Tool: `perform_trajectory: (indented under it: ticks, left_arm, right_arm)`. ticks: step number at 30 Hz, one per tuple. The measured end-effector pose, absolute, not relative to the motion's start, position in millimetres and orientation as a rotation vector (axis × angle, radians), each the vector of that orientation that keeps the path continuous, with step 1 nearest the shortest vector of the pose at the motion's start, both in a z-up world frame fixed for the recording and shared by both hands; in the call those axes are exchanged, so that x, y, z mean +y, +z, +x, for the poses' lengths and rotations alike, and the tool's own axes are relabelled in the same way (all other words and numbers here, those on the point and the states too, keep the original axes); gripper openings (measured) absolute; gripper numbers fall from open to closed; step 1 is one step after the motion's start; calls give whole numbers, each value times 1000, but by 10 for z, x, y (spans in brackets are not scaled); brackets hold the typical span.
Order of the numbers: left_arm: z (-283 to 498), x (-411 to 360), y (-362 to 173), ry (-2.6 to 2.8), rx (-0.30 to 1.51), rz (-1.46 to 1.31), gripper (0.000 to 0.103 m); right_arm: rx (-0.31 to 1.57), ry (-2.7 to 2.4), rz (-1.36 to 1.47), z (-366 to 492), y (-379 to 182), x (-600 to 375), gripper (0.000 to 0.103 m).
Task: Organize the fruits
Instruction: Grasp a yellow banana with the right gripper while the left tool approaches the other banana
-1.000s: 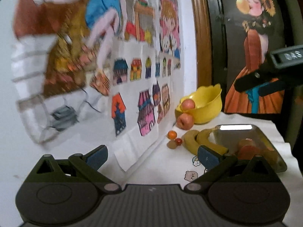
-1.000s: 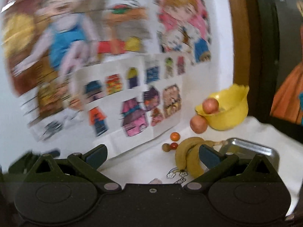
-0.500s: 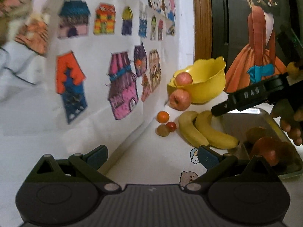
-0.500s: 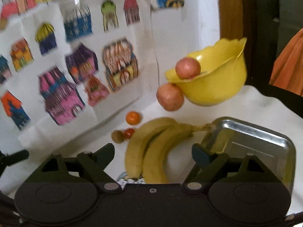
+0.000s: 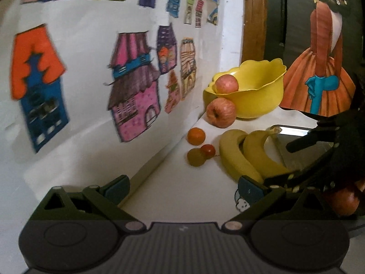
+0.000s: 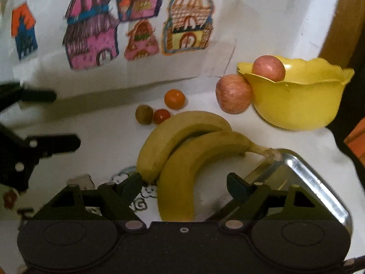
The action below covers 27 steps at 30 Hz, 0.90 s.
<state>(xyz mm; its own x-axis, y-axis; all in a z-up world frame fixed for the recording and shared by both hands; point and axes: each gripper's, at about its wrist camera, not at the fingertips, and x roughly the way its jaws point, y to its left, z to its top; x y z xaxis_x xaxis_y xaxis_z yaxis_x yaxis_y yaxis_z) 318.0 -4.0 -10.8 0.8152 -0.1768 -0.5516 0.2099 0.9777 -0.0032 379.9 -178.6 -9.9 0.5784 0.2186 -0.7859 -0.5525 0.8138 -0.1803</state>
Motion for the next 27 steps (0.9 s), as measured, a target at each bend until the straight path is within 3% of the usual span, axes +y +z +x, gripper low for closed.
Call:
perform_trajectory:
  ticks: [3, 7, 13, 15, 17, 27]
  left_arm:
    - [3248, -113, -94, -220, 577, 62, 103]
    - [3323, -164, -106, -234, 587, 42, 103]
    - [3357, -179, -143, -240, 602, 34, 103]
    - [3365, -174, -149, -240, 608, 30, 103]
    - [3379, -174, -151, -242, 611, 27, 103]
    - [3454, -233, -179, -253, 631, 27, 103]
  right_arm:
    - [856, 478, -524, 3824, -143, -1736, 80]
    - [893, 486, -604, 3880, -205, -1693, 69]
    - [956, 538, -538, 4047, -213, -1717, 62]
    - [972, 566, -491, 4086, -206, -1749, 57]
    - [988, 603, -430, 4095, -205, -1791, 41]
    - [932, 586, -539, 3928, -56, -1830, 37]
